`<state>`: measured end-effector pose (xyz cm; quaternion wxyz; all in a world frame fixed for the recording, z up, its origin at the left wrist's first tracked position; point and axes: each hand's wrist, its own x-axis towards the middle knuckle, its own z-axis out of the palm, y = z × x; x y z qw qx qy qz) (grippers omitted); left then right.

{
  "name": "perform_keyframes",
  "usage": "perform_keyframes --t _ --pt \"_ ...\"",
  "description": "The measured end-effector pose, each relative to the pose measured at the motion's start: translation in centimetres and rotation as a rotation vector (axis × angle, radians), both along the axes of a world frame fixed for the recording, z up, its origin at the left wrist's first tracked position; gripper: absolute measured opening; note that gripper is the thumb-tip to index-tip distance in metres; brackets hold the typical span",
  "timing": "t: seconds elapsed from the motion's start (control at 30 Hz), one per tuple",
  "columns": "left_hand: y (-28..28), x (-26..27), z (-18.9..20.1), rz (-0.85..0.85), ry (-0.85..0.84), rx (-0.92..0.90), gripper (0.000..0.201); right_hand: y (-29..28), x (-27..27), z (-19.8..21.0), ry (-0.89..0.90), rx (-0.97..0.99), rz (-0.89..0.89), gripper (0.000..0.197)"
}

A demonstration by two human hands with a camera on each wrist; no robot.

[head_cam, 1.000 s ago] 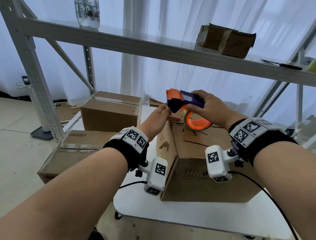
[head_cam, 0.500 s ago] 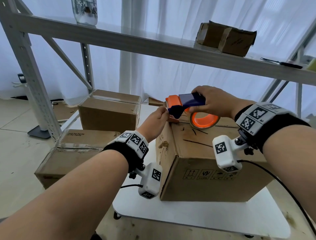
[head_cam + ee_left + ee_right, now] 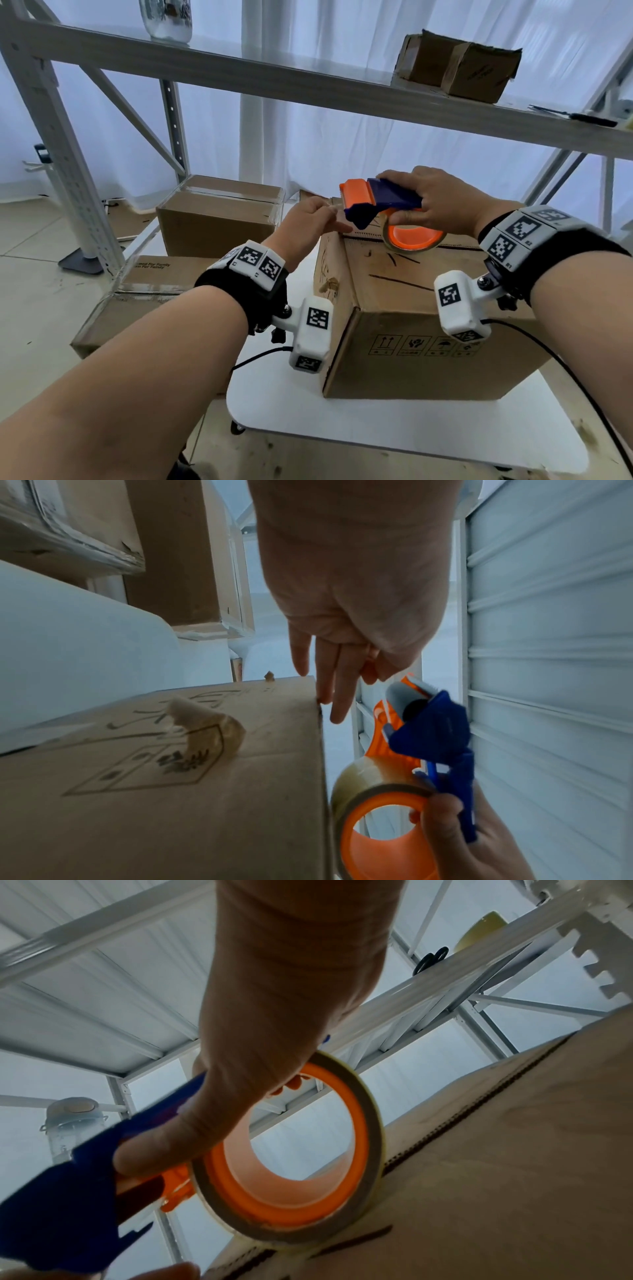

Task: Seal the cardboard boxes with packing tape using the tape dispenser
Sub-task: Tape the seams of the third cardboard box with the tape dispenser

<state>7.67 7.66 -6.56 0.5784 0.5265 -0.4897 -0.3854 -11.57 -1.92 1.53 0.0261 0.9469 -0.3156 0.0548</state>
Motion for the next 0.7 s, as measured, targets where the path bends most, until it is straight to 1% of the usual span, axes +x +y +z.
perform_keyframes --t 0.13,0.23,0.33,0.4,0.47,0.53,0.6,0.67,0.7 --pt "0.8 0.9 0.7 0.01 0.056 0.001 0.025 -0.5 -0.5 0.9 0.054 -0.082 0.007 0.088" --pt "1.2 1.0 1.0 0.023 0.0 0.012 0.022 -0.6 -1.4 1.6 0.055 -0.107 -0.01 0.088" --pt "1.3 0.2 0.9 0.076 -0.06 0.038 0.02 -0.4 -1.2 1.3 0.158 -0.141 -0.053 0.076" --pt "1.2 0.0 0.5 0.13 -0.131 0.06 0.019 0.1 -0.4 0.9 0.263 -0.183 -0.083 0.069" --pt "1.2 0.2 0.0 0.166 -0.167 0.096 0.019 0.8 0.7 0.6 0.346 -0.213 -0.091 0.064" --pt "1.3 0.4 -0.4 0.187 -0.209 0.127 0.03 1.2 1.9 0.4 0.381 -0.165 -0.115 0.058" --pt "1.4 0.5 -0.7 0.209 -0.268 0.14 0.04 1.3 3.1 0.4 0.4 -0.096 -0.188 0.048" --pt "1.4 0.6 -0.9 0.219 -0.299 0.139 0.042 1.4 3.9 0.4 0.412 -0.064 -0.253 0.038" --pt "1.4 0.6 -1.0 0.221 -0.31 0.14 0.041 1.5 4.1 0.4 0.397 -0.059 -0.267 0.036"
